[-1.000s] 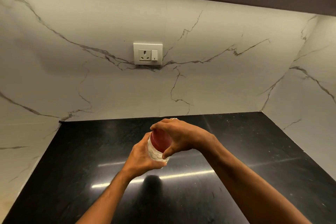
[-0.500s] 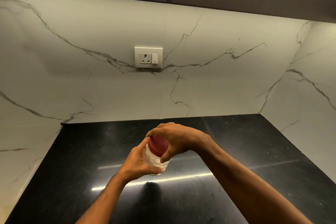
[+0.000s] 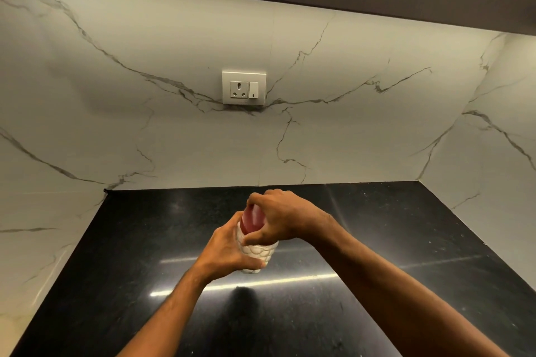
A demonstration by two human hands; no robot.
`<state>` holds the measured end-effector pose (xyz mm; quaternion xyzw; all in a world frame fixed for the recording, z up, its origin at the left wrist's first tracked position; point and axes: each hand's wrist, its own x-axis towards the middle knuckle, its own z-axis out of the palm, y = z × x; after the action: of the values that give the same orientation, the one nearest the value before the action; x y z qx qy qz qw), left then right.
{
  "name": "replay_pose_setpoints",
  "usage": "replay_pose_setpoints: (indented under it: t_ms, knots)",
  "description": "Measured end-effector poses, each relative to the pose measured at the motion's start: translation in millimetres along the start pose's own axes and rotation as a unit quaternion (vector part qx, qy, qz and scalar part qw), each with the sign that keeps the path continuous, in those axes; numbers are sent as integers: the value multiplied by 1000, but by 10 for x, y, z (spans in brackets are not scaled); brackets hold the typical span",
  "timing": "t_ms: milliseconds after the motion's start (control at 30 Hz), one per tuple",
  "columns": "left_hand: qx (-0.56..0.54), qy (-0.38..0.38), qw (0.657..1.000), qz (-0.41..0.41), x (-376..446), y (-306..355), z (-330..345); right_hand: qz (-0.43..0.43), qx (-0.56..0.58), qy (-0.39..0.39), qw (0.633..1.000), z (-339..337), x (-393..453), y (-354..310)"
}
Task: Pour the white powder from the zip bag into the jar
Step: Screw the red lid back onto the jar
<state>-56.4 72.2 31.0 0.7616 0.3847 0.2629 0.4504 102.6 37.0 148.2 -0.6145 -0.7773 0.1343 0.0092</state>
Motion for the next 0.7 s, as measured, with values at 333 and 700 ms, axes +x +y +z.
replay_pose_setpoints:
  t_ms: [333, 700]
  knots:
    - [-18, 30, 999, -2, 13, 51, -39, -5, -34, -54, 998, -110, -3, -10]
    - [-75, 47, 996, -9, 57, 34, -75, -15, -7, -44, 999, -151, 103, 8]
